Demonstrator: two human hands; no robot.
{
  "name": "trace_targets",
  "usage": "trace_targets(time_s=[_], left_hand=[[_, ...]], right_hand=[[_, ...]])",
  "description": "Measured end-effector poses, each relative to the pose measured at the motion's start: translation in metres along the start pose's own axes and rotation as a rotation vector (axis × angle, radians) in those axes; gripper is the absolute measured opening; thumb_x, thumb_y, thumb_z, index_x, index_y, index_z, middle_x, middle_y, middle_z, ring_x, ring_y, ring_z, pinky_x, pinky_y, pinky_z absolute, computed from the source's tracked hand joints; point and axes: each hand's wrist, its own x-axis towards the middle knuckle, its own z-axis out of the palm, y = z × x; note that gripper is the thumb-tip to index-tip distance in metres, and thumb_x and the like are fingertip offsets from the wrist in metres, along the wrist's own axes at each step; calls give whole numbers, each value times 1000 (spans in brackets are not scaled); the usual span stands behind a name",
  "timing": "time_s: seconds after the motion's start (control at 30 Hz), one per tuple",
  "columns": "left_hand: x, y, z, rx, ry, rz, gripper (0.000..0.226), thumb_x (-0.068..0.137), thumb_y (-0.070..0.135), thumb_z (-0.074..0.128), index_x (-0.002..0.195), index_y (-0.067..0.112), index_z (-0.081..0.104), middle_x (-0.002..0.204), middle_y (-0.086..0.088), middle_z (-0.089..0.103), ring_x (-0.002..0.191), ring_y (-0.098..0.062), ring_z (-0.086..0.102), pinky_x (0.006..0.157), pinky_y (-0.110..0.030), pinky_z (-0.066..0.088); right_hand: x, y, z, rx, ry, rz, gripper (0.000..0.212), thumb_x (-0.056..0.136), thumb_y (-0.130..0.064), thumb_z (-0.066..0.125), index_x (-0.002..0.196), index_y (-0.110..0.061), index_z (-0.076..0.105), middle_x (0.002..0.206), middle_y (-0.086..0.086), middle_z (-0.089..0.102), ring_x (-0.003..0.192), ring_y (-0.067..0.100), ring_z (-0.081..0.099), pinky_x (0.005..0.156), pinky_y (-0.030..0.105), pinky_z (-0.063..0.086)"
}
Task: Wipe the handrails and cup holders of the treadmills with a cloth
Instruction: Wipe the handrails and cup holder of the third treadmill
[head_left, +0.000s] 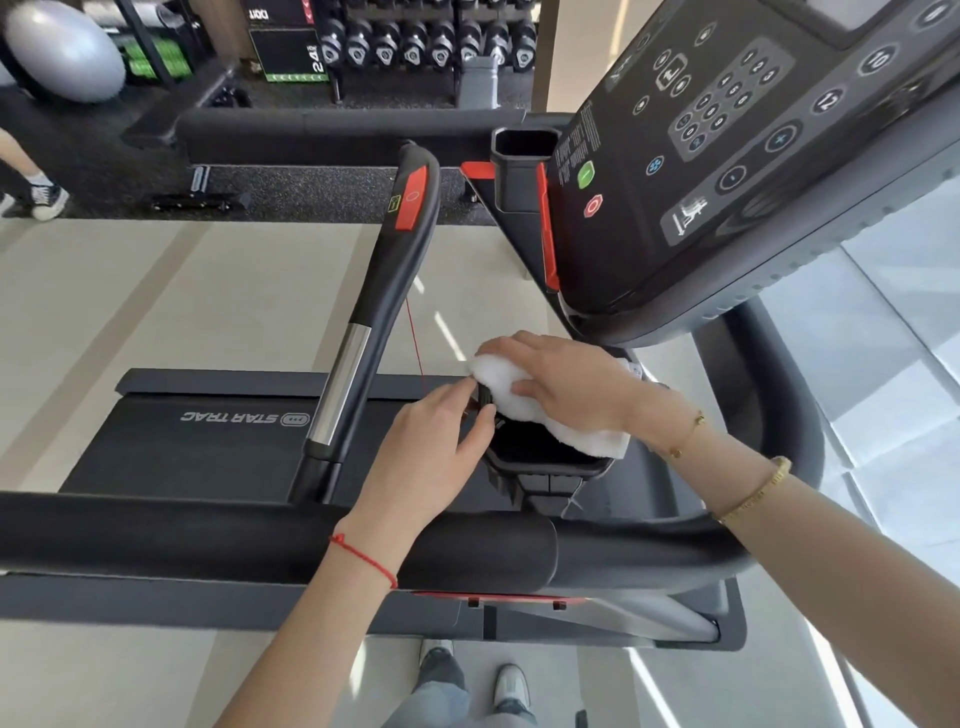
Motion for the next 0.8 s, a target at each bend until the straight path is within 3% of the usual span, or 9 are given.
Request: trace_targets(time_s=[0.1, 0.33, 0.4, 0.5, 0.6, 0.67, 0.73, 0.8], left_hand=[[-1, 1, -1, -31, -2, 15, 40, 100, 39, 43, 138, 27, 50, 105, 7, 63, 96, -14, 61, 86, -35, 51], [-2, 1, -2, -21, -1, 38, 43, 100, 40, 41, 141, 29, 48, 108, 8, 65, 99, -11, 61, 87, -33, 53], [-3, 0, -3, -9, 8, 46, 45, 100, 41, 41, 143, 27, 47, 114, 6, 65, 104, -13, 62, 89, -32, 52], [-6, -1, -6, -10, 25, 62, 46, 101, 40, 40, 143, 23, 47, 124, 3, 64, 110, -15, 61, 95, -31, 50], [-14, -4, -11, -40, 36, 79, 44, 102, 38, 38, 143, 26, 48, 126, 6, 63, 111, -11, 59, 94, -24, 46], [-20, -6, -13, -53, 36, 78, 45, 102, 38, 37, 143, 26, 48, 127, 7, 62, 113, -9, 58, 96, -26, 46], [-26, -7, -14, -59, 39, 60, 43, 103, 36, 35, 141, 23, 50, 127, 5, 62, 114, -11, 58, 97, -30, 47], [-30, -8, -14, -75, 45, 35, 41, 104, 32, 34, 140, 21, 51, 127, 4, 62, 115, -12, 58, 99, -32, 47]], right_hand=[[-18, 11, 6, 40, 69, 81, 51, 98, -23, 50, 146, -26, 31, 131, 3, 53, 115, 26, 51, 94, 37, 40], [-70, 19, 6, 442, 128, 298, 56, 101, -21, 46, 152, -22, 22, 141, 4, 42, 127, 20, 43, 84, 12, 23], [-86, 15, -3, 501, 120, 293, 53, 102, -20, 43, 152, -20, 24, 138, 1, 46, 125, 15, 45, 91, 14, 26], [-110, 8, -22, 599, 73, 197, 51, 100, -26, 41, 149, -21, 29, 140, 1, 48, 126, 12, 45, 107, 27, 31], [-117, -12, -26, 495, -70, 92, 51, 97, -41, 39, 146, -30, 33, 138, -13, 45, 126, 0, 40, 106, 17, 28], [-103, -30, -13, 281, -137, 16, 41, 102, -35, 39, 142, -23, 38, 136, -9, 46, 127, 6, 38, 107, 24, 27], [-83, -47, 2, 187, -165, 23, 36, 103, -34, 37, 131, -13, 42, 120, -1, 53, 112, 19, 50, 99, 33, 34], [-70, -55, 12, 153, -138, 64, 33, 102, -38, 36, 117, -9, 43, 99, -3, 51, 89, 22, 53, 82, 35, 36]])
